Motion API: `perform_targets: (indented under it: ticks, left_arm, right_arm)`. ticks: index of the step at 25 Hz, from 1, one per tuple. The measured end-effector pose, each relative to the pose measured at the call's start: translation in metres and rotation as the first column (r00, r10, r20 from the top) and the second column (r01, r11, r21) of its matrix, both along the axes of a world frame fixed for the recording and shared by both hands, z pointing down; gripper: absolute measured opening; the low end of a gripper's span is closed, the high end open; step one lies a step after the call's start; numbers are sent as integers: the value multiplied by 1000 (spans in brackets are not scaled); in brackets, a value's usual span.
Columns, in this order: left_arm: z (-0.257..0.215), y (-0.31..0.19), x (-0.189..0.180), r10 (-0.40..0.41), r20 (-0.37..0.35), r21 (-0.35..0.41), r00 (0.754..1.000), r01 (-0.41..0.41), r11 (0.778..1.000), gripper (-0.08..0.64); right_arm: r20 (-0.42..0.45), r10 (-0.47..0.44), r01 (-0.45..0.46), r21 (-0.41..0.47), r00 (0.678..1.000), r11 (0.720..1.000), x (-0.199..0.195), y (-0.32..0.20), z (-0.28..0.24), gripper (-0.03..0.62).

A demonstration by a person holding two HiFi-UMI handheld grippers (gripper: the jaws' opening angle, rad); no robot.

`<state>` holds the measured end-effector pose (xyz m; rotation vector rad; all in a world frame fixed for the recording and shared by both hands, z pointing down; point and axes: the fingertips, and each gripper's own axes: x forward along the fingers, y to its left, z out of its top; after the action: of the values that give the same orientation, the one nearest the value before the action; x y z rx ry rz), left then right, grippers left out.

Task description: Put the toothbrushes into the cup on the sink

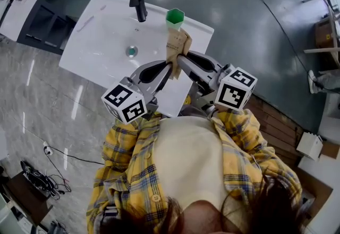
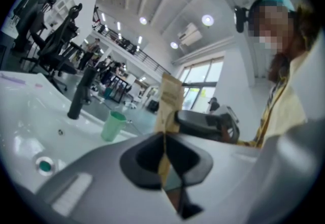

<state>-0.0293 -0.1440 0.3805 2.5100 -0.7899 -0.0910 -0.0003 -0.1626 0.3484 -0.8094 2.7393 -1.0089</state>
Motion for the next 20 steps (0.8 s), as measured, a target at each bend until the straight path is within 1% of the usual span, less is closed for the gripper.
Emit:
perform_targets:
  ticks: [2, 5, 7, 10, 13, 16, 20]
  left_arm:
    - [0, -1, -2, -9, -30, -15, 999, 9, 1000, 15]
    - [-4, -5, -10, -33, -96, -40, 995, 29, 999, 15]
    - [-5, -7, -14, -46, -107, -45, 993, 41, 998, 15]
    - [-3, -8, -17, -62, -93, -49, 994, 58, 997, 15]
    - [-2, -8, -18, -83, -71, -39, 994, 80, 996, 15]
    - [2, -10, -22, -117, 0, -6, 993, 117, 993, 15]
    - [4, -14, -30, -185, 84, 42, 979, 182, 982, 15]
  right_arm:
    - [8, -5, 5, -1, 1000, 1000, -1, 0, -1, 54]
    - [12, 7, -7, -12, 1000, 1000, 2, -4, 1, 46]
    - [-3, 17, -17, -12, 1000, 1000, 4, -6, 3, 31]
    - [-23, 21, -21, -8, 1000, 1000, 5, -7, 4, 23]
    - [-47, 29, -29, 7, 998, 1000, 6, -9, 4, 20]
    - [-66, 39, -37, 28, 997, 999, 7, -15, 3, 18]
    - [-77, 56, -52, 58, 995, 997, 11, -26, -3, 18]
